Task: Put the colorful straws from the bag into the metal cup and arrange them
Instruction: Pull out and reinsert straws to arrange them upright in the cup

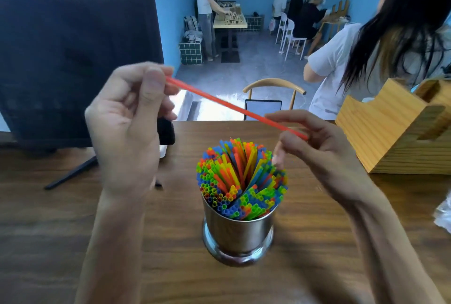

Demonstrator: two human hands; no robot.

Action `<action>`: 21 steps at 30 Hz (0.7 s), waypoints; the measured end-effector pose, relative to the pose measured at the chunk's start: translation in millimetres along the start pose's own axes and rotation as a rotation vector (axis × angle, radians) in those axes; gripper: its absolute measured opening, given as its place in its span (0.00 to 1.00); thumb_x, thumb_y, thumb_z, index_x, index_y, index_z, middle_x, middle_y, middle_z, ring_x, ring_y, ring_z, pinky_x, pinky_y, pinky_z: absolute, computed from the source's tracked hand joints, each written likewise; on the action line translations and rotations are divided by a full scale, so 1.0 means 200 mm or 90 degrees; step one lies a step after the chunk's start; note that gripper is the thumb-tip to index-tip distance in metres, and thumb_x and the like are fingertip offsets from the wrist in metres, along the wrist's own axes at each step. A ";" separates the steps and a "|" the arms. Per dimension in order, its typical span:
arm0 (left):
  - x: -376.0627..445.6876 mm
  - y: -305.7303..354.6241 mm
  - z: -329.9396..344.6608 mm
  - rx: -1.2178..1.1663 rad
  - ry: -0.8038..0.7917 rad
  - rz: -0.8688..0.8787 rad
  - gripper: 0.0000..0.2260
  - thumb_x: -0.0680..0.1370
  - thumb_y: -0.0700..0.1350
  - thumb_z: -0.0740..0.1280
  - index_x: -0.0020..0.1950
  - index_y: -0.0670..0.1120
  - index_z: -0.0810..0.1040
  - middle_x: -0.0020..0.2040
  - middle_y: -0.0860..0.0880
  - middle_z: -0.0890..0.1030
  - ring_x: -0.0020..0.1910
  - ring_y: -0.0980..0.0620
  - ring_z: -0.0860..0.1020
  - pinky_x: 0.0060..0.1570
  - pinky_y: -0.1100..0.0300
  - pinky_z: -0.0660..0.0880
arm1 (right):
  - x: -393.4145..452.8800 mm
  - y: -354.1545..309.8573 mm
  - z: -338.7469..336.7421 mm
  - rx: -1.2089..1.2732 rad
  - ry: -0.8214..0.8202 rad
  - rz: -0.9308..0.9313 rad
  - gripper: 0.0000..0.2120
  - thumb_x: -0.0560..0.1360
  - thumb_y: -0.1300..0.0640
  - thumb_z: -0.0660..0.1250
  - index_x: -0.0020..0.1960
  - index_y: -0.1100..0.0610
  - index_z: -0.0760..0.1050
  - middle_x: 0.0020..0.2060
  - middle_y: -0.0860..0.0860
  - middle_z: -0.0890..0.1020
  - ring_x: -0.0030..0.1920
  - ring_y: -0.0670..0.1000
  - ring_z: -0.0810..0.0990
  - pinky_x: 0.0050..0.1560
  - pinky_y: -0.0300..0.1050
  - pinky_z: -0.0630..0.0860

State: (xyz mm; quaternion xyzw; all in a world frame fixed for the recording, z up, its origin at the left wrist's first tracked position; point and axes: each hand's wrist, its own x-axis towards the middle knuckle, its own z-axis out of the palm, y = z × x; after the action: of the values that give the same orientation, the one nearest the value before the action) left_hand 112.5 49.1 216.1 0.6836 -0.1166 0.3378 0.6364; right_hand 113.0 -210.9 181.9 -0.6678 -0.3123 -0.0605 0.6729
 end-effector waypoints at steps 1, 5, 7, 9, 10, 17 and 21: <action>-0.02 -0.02 -0.02 0.000 -0.015 -0.005 0.08 0.83 0.43 0.67 0.56 0.39 0.83 0.45 0.42 0.84 0.40 0.53 0.79 0.40 0.58 0.76 | -0.02 0.00 -0.03 0.064 0.027 -0.003 0.09 0.79 0.50 0.70 0.58 0.47 0.83 0.35 0.51 0.85 0.37 0.49 0.84 0.47 0.40 0.80; -0.11 -0.03 -0.04 0.096 -0.291 -0.101 0.01 0.74 0.51 0.76 0.43 0.58 0.88 0.40 0.54 0.87 0.39 0.59 0.81 0.39 0.68 0.76 | -0.02 -0.01 -0.08 0.214 0.195 -0.001 0.12 0.68 0.42 0.79 0.44 0.49 0.85 0.34 0.48 0.86 0.35 0.48 0.85 0.43 0.40 0.81; -0.13 -0.02 -0.03 0.166 -0.455 -0.149 0.04 0.70 0.55 0.77 0.41 0.57 0.88 0.40 0.54 0.86 0.39 0.59 0.82 0.39 0.64 0.78 | 0.00 -0.03 -0.08 0.216 0.273 -0.017 0.15 0.65 0.40 0.80 0.43 0.49 0.85 0.36 0.46 0.84 0.37 0.46 0.83 0.43 0.41 0.81; -0.14 -0.01 -0.01 0.177 -0.500 -0.162 0.07 0.69 0.55 0.75 0.42 0.54 0.88 0.42 0.53 0.86 0.42 0.54 0.83 0.45 0.56 0.80 | 0.02 -0.05 -0.08 0.205 0.302 -0.043 0.12 0.69 0.41 0.77 0.45 0.49 0.85 0.42 0.46 0.84 0.44 0.47 0.84 0.45 0.43 0.82; -0.15 0.00 0.00 0.169 -0.483 -0.160 0.08 0.69 0.56 0.75 0.42 0.54 0.88 0.42 0.53 0.86 0.41 0.50 0.82 0.46 0.52 0.79 | 0.02 -0.06 -0.07 0.181 0.304 -0.058 0.10 0.72 0.43 0.74 0.48 0.48 0.85 0.44 0.46 0.84 0.45 0.49 0.85 0.43 0.43 0.82; -0.14 -0.09 0.04 0.200 -0.248 -0.076 0.03 0.78 0.47 0.74 0.46 0.56 0.85 0.40 0.50 0.83 0.38 0.48 0.78 0.35 0.60 0.73 | 0.02 0.00 0.10 -0.185 0.184 -0.103 0.21 0.77 0.65 0.72 0.61 0.45 0.71 0.39 0.52 0.84 0.40 0.49 0.85 0.42 0.40 0.78; -0.11 -0.15 0.07 0.254 -0.302 -0.113 0.06 0.80 0.50 0.71 0.55 0.60 0.85 0.49 0.59 0.82 0.45 0.60 0.79 0.45 0.63 0.76 | -0.02 0.07 0.15 -0.403 0.015 -0.038 0.07 0.77 0.50 0.73 0.46 0.54 0.86 0.45 0.44 0.85 0.51 0.46 0.82 0.52 0.43 0.77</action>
State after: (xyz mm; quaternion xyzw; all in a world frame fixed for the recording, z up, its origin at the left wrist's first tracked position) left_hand 118.2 34.5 178.7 0.8621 -0.1327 0.1284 0.4719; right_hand 106.6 -183.7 166.2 -0.8340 -0.2894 -0.1824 0.4330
